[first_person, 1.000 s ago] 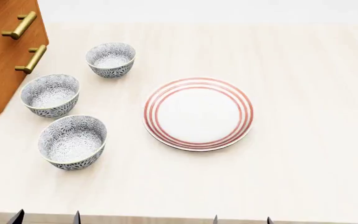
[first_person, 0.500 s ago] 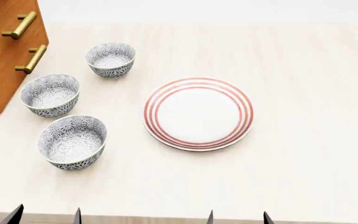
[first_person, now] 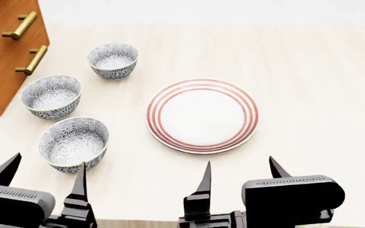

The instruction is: Put the bowl at the front on the plate.

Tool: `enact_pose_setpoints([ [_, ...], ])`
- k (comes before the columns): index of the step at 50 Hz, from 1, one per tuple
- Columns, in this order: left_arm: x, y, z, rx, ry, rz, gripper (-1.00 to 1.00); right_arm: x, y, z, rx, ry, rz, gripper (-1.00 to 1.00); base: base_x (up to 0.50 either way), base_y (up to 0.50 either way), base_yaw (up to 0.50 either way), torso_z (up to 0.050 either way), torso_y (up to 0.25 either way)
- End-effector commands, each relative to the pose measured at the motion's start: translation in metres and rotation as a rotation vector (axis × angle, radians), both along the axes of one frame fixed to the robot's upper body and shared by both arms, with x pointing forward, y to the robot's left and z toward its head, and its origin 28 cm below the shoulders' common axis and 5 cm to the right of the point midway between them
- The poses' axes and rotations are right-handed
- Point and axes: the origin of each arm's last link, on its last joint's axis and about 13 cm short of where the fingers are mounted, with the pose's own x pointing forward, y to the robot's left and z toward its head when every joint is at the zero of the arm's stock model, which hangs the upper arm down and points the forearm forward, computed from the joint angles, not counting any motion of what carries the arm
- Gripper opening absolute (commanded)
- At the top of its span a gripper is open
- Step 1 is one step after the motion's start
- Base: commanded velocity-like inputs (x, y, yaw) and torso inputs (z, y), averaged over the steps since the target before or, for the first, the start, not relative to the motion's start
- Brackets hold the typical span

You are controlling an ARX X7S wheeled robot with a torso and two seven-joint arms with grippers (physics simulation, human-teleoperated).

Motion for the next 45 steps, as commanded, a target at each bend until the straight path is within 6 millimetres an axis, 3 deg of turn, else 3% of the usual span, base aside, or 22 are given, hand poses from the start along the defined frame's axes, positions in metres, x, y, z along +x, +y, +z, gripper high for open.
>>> enact_pose_setpoints([
  [1, 0.007, -0.008, 0.058, -0.001, -0.07, -0.047, 1.0, -0.002, -0.005, 0.051, -0.041, -0.027, 0.03, 1.0, 0.0, 0.0, 0.0, 0.0, 0.0],
  [14, 0.013, -0.015, 0.133, -0.015, -0.145, -0.08, 1.0, 0.001, -0.008, 0.118, -0.099, -0.074, 0.086, 1.0, 0.0, 0.0, 0.0, 0.0, 0.0],
  [27, 0.012, -0.019, 0.201, -0.033, -0.171, -0.097, 1.0, -0.006, -0.006, 0.199, -0.206, -0.141, 0.129, 1.0, 0.0, 0.0, 0.0, 0.0, 0.0],
  [45, 0.015, -0.017, 0.256, -0.055, -0.198, -0.088, 1.0, -0.01, -0.003, 0.252, -0.269, -0.207, 0.15, 1.0, 0.0, 0.0, 0.0, 0.0, 0.0],
])
